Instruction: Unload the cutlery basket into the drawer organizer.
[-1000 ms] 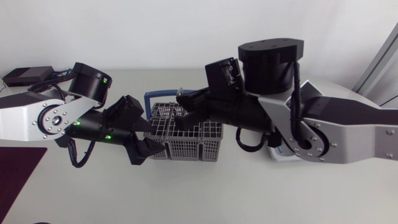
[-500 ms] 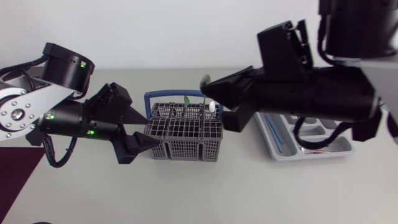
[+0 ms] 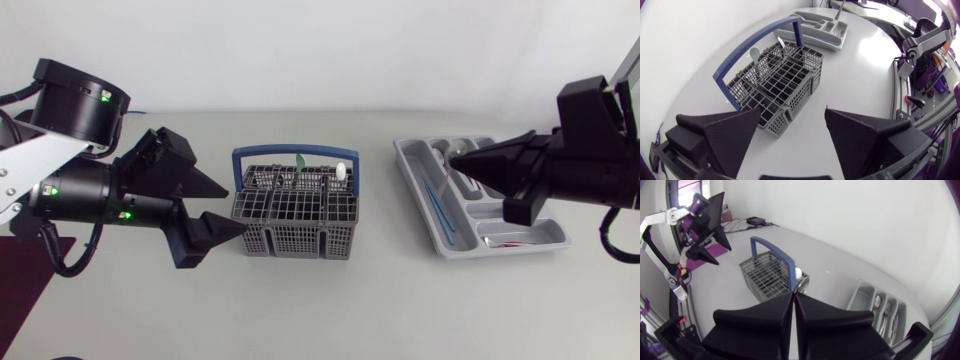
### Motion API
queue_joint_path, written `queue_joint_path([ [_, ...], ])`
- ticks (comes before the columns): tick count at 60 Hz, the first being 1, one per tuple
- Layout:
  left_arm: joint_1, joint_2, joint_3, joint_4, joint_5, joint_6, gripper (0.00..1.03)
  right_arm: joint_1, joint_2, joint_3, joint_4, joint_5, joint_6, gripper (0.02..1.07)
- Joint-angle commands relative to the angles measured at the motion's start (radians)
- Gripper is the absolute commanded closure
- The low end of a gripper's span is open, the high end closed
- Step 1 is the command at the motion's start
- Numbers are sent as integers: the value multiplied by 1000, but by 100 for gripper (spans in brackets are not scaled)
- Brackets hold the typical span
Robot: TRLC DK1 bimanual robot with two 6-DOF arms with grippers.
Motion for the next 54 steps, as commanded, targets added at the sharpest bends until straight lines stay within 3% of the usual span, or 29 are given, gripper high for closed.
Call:
queue_joint_path([
  [1,-6,-17,-5,-16,-12,-12,6,-85,13,-41,-35,-33,-133,101],
  [13,-9,-19,-11,-20,-14,-13,6,-231,85,-70,-84,-56,-320,101],
  [25,-37,-17,-19,-20,-29,-21,6,-325,208,-68,-105,-14,-497,101],
  [42,-40,-17,-22,-22,-42,-21,6,-381,423,-24,-95,171,-693,101],
  [54,-37,-19,-30,-23,-43,-16,6,-378,526,-30,66,340,-745,101],
])
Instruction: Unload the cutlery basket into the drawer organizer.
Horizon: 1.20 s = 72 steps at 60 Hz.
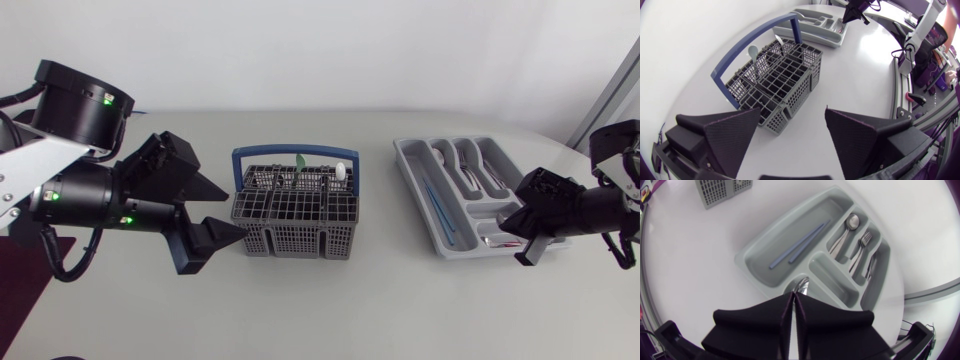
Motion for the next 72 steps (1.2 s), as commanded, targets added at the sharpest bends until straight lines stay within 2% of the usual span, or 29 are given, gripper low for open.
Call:
queue_joint_path([
  [1,-2,-10,-26,-8,-2,-9,6,-4,50,15,57,44,-49,101],
  [21,1,-25,-26,-25,-8,-7,6,10,200,26,183,199,-94,100],
  [23,1,-27,-26,-27,-8,-7,6,10,200,21,186,204,-94,92],
  [25,2,-30,-26,-28,-8,-7,6,11,194,17,184,207,-91,73],
  [29,5,-30,-28,-33,-8,-6,6,21,159,10,181,205,-79,23],
  [31,5,-28,-29,-35,-8,-4,6,31,131,6,178,205,-76,9],
  [32,5,-30,-31,-35,-8,-4,6,39,110,1,178,204,-68,6],
  [41,10,-34,-38,-45,-11,8,6,119,-27,1,126,190,-3,6],
  [53,31,-48,-61,-54,-11,23,6,286,-87,67,34,139,199,6],
  [63,38,-47,-129,-27,-10,34,6,392,9,164,40,58,417,6],
  [66,38,-42,-153,-5,-10,31,6,406,67,208,43,18,474,10],
  [72,36,-14,-196,28,-10,29,14,433,183,277,68,-30,544,20],
])
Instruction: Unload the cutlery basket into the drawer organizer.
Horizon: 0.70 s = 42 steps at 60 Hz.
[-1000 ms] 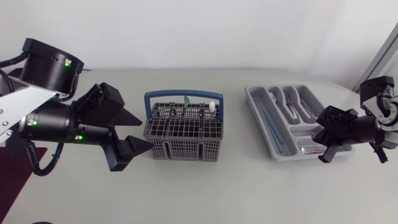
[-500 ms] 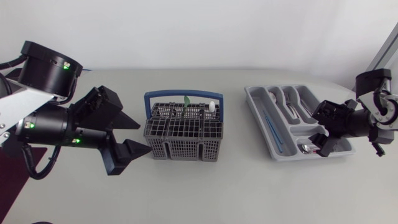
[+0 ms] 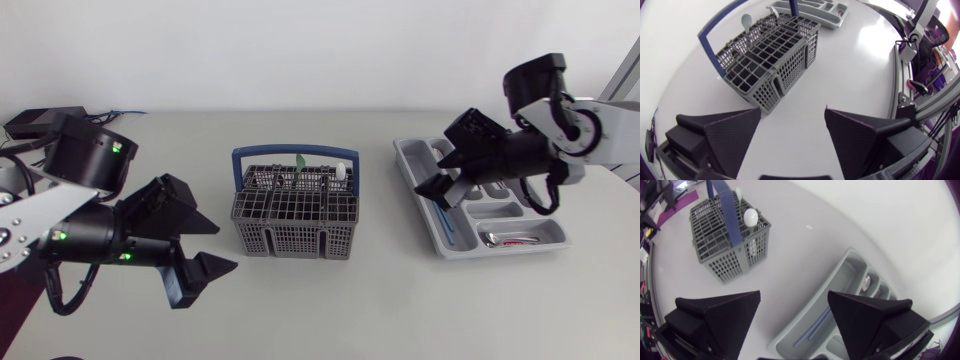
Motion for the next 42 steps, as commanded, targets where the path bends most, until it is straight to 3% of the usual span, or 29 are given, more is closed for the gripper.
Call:
queue_joint_path([
  [1,7,27,-51,23,-5,21,16,25,118,63,23,-34,117,22],
  [15,8,99,-72,87,-5,16,52,62,354,214,120,-113,258,76],
  [21,11,148,-71,127,-5,8,80,90,440,283,134,-115,293,97],
  [28,16,203,-68,157,-5,7,87,107,523,362,134,-139,338,100],
  [42,-3,335,-57,241,-4,7,89,128,670,525,69,-211,389,101],
])
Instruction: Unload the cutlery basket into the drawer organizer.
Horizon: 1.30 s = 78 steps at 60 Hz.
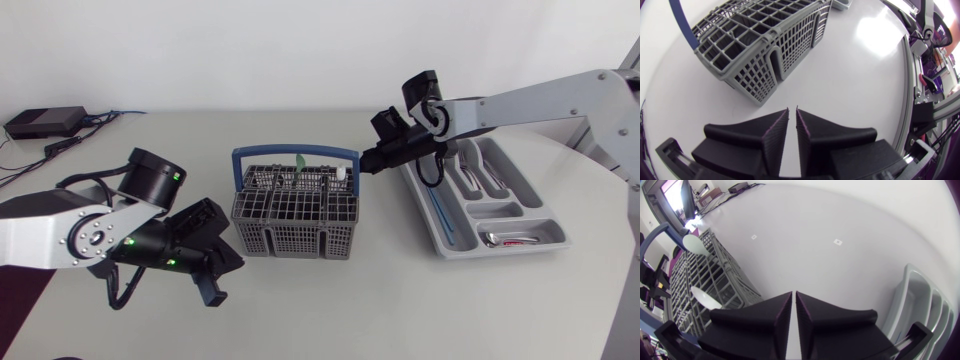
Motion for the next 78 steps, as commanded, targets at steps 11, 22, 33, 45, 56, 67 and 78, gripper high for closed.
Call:
queue_joint_path([
  [11,-8,132,42,112,-5,-12,89,15,80,74,-65,-110,43,101],
  [22,48,204,96,158,-4,-19,89,13,27,5,-83,-196,29,101],
  [33,114,250,127,207,-4,-19,89,19,-53,-101,-83,-224,6,101],
  [45,190,305,194,226,7,-19,89,16,-194,-262,-86,-235,-15,101],
  [56,199,379,289,227,36,-35,88,41,-323,-399,-93,-261,-15,101],
  [67,174,462,381,227,42,-72,88,115,-366,-446,-100,-262,-3,101],
  [78,142,525,479,204,50,-104,88,193,-387,-465,-99,-259,26,101],
])
